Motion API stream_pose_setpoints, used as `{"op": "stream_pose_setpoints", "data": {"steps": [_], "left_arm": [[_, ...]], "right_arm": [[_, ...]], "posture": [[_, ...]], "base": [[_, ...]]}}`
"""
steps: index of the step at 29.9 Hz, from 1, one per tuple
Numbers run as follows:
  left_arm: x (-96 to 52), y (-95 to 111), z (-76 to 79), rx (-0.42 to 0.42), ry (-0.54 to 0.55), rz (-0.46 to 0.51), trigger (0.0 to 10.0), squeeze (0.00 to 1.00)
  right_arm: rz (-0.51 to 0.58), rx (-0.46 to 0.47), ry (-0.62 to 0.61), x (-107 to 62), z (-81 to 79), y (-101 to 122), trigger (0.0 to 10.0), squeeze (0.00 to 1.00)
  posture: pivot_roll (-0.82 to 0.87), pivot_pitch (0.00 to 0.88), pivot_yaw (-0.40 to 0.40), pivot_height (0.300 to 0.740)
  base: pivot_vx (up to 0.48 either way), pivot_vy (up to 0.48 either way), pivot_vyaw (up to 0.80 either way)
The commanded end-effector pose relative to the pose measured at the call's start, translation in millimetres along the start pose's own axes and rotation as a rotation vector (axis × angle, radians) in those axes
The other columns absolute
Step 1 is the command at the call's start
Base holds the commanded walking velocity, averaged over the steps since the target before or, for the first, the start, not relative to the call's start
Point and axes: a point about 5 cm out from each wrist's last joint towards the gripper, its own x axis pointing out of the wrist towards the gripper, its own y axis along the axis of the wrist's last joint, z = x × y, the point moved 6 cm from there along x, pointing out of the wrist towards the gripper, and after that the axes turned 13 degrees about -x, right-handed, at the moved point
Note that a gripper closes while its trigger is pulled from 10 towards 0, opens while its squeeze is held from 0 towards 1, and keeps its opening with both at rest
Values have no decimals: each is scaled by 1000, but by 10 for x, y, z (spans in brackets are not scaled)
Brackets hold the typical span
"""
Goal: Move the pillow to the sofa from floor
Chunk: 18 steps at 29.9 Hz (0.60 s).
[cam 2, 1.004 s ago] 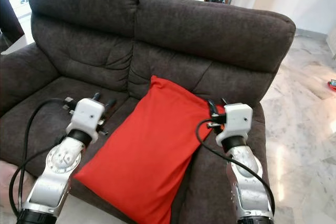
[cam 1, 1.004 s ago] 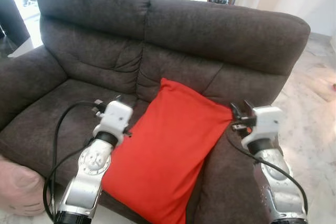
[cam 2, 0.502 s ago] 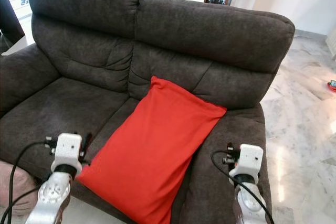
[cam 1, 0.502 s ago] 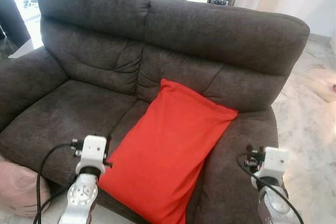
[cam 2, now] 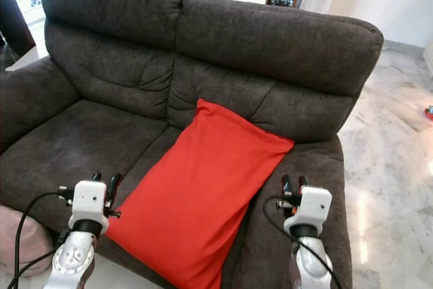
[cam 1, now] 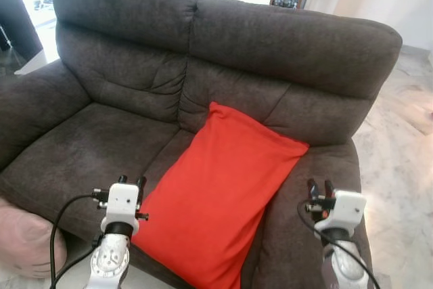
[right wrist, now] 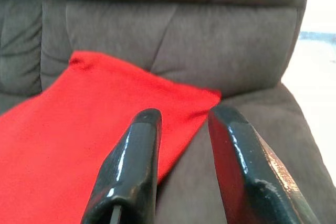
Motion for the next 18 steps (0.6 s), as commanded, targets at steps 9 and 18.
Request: {"op": "stream_pose_setpoints", "data": {"steps": [9, 18], "left_arm": [[-72, -45, -175, 42, 50, 15, 10000, 0], [-91, -38, -112, 48, 25, 36, 10000, 0]], "right_arm": [[55, 0, 18, -198, -70, 15, 10000, 0], [37, -1, 23, -243, -112, -57, 10000, 0]], "posture": [[89, 0, -71, 740], [79, 0, -57, 740]], "base": [[0, 0, 0], [0, 0, 0]]}}
